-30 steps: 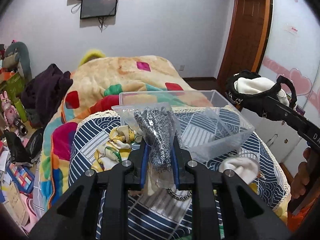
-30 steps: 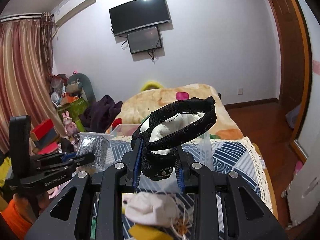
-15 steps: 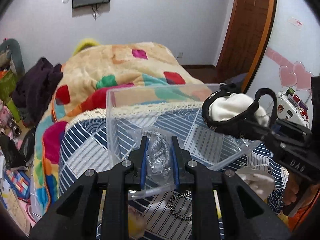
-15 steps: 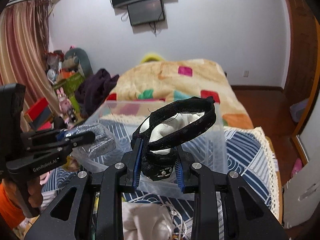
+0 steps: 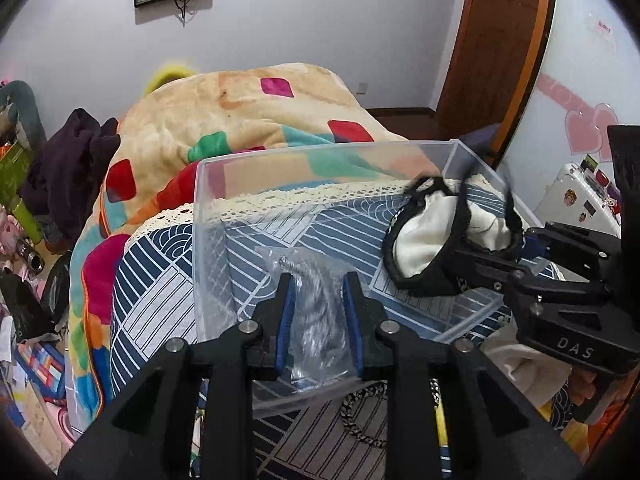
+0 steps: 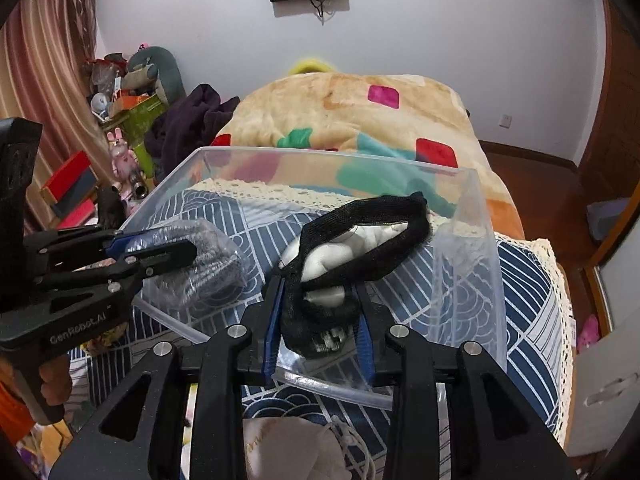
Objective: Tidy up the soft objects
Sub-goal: 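Carry both held items into the clear box and open both tools, then grasp the white cloth toy with the right tool while the left tool grasps the floral cloth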
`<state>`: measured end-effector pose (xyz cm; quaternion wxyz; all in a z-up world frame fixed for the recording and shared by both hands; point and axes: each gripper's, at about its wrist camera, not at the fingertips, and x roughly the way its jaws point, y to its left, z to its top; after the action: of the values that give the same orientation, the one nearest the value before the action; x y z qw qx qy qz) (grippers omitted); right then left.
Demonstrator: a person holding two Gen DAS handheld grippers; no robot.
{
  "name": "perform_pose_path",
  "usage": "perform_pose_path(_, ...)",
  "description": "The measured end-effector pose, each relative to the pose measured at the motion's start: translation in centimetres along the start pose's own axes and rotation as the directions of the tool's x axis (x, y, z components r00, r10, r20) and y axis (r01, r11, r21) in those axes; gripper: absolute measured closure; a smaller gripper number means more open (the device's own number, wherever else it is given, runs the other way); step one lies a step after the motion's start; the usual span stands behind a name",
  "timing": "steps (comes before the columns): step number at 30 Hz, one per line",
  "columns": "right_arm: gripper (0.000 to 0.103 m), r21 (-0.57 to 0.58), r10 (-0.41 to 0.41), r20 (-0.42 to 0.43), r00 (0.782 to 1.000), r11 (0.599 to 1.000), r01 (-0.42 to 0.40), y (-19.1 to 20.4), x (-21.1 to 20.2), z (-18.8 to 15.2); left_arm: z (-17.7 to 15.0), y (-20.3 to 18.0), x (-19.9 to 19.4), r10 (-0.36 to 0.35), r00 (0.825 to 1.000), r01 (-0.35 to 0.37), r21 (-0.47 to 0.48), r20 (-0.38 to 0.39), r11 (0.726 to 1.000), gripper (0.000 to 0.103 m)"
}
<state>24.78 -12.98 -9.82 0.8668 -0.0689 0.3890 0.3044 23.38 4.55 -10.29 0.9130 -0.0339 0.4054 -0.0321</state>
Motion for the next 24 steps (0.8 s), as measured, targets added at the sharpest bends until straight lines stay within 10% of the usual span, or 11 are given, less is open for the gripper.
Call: perform_pose_path(24,0.027,-0.058,-0.025,0.187,0.982,0.998,0.036,1.4,-7.5,-2.1,-4.5,0.2,-9.7,0.071,0.977,-0.078,0.028,0.201,0.997,0.022)
